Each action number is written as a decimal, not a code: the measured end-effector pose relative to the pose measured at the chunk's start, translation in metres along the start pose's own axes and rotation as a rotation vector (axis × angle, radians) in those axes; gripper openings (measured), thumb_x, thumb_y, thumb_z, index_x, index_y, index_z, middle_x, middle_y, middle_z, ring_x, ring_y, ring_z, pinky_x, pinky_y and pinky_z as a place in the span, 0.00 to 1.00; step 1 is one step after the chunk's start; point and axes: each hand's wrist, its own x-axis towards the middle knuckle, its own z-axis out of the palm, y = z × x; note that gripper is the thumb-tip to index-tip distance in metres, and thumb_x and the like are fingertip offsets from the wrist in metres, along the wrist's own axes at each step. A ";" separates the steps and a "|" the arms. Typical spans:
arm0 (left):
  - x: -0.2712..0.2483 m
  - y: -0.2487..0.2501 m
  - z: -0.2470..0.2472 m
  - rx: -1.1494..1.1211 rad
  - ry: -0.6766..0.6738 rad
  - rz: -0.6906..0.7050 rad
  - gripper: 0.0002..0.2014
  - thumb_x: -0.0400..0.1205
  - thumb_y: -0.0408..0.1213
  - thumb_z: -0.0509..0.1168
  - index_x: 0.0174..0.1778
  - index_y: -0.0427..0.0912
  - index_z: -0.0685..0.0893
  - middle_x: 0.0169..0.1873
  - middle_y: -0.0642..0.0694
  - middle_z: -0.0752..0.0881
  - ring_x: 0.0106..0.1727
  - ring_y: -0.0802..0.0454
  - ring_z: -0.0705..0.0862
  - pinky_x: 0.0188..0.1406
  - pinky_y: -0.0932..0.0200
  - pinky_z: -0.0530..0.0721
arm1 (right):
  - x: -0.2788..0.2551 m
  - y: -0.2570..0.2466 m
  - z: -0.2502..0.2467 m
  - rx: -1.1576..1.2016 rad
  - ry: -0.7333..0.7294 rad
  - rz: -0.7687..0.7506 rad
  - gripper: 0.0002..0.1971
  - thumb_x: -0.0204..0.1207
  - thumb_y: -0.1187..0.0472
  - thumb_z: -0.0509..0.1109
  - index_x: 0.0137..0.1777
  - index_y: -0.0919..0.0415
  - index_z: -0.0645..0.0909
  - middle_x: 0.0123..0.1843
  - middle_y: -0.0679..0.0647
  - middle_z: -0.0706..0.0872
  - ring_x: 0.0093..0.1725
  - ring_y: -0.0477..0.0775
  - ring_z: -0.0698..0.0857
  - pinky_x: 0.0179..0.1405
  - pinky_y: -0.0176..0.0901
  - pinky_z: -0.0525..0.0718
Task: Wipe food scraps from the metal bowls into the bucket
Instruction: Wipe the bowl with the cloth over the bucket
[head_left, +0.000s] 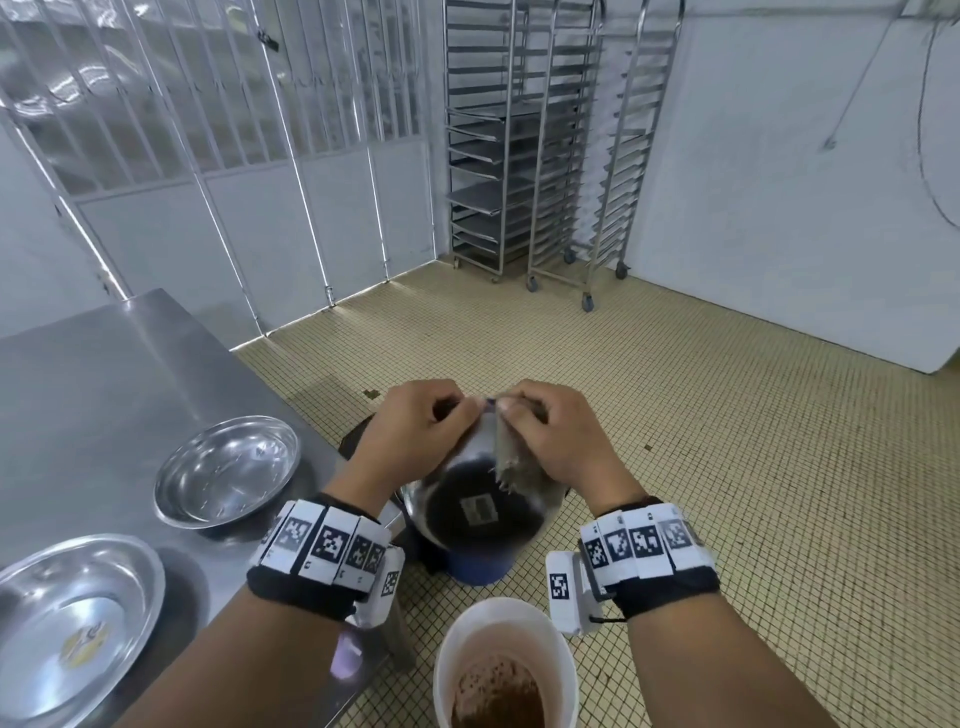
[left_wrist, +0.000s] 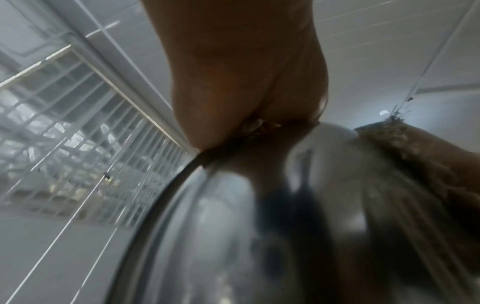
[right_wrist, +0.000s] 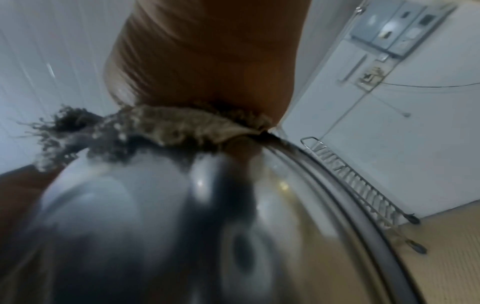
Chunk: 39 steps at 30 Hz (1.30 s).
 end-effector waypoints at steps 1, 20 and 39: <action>0.001 0.001 0.002 -0.015 -0.014 0.014 0.17 0.86 0.50 0.70 0.35 0.43 0.88 0.26 0.50 0.85 0.27 0.52 0.81 0.26 0.66 0.74 | 0.001 -0.003 0.002 -0.036 -0.006 -0.034 0.11 0.84 0.49 0.66 0.46 0.50 0.88 0.40 0.42 0.89 0.43 0.44 0.86 0.48 0.51 0.86; -0.006 -0.004 -0.009 -0.491 0.388 -0.234 0.21 0.87 0.45 0.71 0.34 0.32 0.87 0.27 0.32 0.84 0.26 0.49 0.79 0.27 0.56 0.77 | -0.003 0.017 0.000 0.488 0.232 0.122 0.23 0.84 0.48 0.65 0.46 0.72 0.83 0.40 0.56 0.83 0.42 0.54 0.80 0.52 0.55 0.77; -0.005 -0.001 -0.005 -0.063 0.069 -0.034 0.11 0.87 0.47 0.68 0.39 0.52 0.87 0.27 0.57 0.85 0.28 0.63 0.82 0.30 0.71 0.77 | -0.001 0.008 -0.003 0.060 0.051 -0.004 0.13 0.87 0.52 0.67 0.40 0.43 0.86 0.36 0.39 0.87 0.39 0.42 0.84 0.45 0.44 0.82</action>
